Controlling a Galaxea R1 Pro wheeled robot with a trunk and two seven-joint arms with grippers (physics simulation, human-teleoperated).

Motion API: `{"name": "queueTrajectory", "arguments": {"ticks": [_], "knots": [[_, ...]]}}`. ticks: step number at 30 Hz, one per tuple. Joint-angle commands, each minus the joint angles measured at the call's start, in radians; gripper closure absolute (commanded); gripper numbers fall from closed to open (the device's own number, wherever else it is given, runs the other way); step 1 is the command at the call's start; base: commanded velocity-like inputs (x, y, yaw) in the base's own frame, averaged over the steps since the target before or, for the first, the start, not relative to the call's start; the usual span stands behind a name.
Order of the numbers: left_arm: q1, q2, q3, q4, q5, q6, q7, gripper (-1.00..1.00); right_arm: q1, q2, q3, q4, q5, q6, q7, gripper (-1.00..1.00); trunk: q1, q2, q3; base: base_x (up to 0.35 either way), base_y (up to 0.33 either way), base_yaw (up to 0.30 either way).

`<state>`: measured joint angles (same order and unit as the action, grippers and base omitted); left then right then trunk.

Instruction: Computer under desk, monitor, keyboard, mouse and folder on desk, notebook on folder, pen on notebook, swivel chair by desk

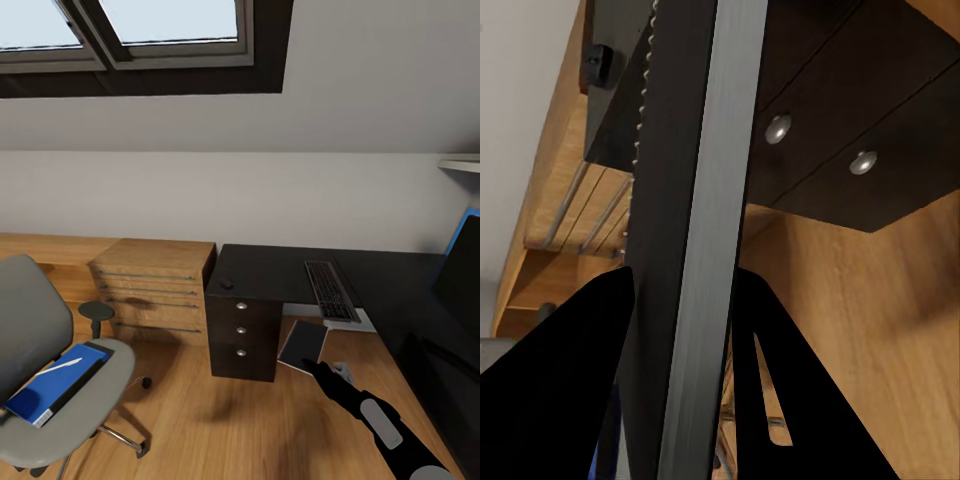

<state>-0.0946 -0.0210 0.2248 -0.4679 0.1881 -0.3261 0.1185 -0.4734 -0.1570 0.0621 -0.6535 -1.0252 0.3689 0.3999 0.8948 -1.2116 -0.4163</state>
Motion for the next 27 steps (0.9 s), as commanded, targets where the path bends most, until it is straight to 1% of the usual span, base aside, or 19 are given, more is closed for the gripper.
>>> {"name": "queueTrajectory", "arguments": {"ticks": [1,6,9,10,13,15,17,18,19,20,21,22,26,27], "knots": [[0.0,0.0,0.001,0.0,0.007,-0.003,0.0,-1.0,-0.001,-0.001,0.004,0.0,-0.007,0.002,0.0,1.0,-0.004,0.007,0.002,0.0,0.0,0.0],[0.0,0.0,0.001,0.0,0.007,-0.002,0.0,-1.0,-0.001,-0.001,0.007,0.0,-0.007,0.0,-0.001,1.0,-0.023,0.042,0.018,0.0,0.0,0.0],[0.0,0.0,0.001,0.0,0.007,0.0,0.0,-1.0,-0.001,-0.001,0.024,-0.003,-0.006,0.0,-0.001,1.0,-0.035,0.063,0.027,0.0,0.0,0.0],[0.0,0.0,0.001,0.001,0.007,0.001,0.0,-1.0,-0.001,-0.001,0.031,-0.005,-0.006,0.0,-0.001,1.0,-0.038,0.07,0.03,0.0,0.0,0.0],[0.0,0.0,0.001,0.007,0.007,0.005,0.0,-1.0,-0.002,-0.001,0.078,-0.041,-0.006,0.003,-0.009,1.0,-0.05,0.091,0.04,0.0,0.0,0.0],[0.0,0.0,0.001,0.014,0.007,0.006,0.0,-1.0,-0.002,0.0,0.095,-0.065,-0.006,0.005,-0.015,1.0,-0.058,0.105,0.046,0.0,0.0,0.0],[0.0,-0.002,0.001,0.023,0.007,0.006,0.001,-1.0,-0.004,0.0,0.117,-0.113,-0.006,0.011,-0.042,1.0,-0.065,0.119,0.052,0.0,0.0,0.0],[0.0,-0.002,0.001,0.024,0.007,0.006,0.001,-1.0,-0.004,0.0,0.12,-0.124,-0.007,0.015,-0.054,1.0,-0.069,0.126,0.055,0.0,0.0,0.0],[0.0,-0.002,0.001,0.025,0.007,0.006,0.001,-1.0,-0.005,0.0,0.123,-0.134,-0.007,0.021,-0.067,1.0,-0.073,0.133,0.059,0.0,0.0,0.0],[0.0,-0.002,0.001,0.027,0.006,0.006,0.001,-1.0,-0.009,0.0,0.126,-0.15,-0.008,0.042,-0.097,1.0,-0.077,0.14,0.062,0.0,0.0,0.0],[0.0,-0.002,0.001,0.027,0.006,0.006,0.001,-1.0,-0.012,0.0,0.128,-0.157,-0.009,0.057,-0.112,1.0,-0.081,0.147,0.065,0.0,0.0,0.0],[0.0,-0.002,0.001,0.028,0.006,0.006,0.001,-1.0,-0.022,0.0,0.129,-0.17,-0.009,0.093,-0.139,1.0,-0.084,0.154,0.068,0.0,0.0,0.0],[0.0,-0.002,0.001,0.028,0.004,0.002,0.001,-1.0,-0.052,0.002,0.13,-0.182,-0.011,0.159,-0.173,1.0,-0.1,0.182,0.08,0.0,0.0,0.0],[0.0,-0.002,0.001,0.028,0.004,0.002,0.001,-1.0,-0.056,0.003,0.13,-0.183,-0.011,0.164,-0.176,1.0,-0.104,0.189,0.084,0.0,0.0,0.0]]}}
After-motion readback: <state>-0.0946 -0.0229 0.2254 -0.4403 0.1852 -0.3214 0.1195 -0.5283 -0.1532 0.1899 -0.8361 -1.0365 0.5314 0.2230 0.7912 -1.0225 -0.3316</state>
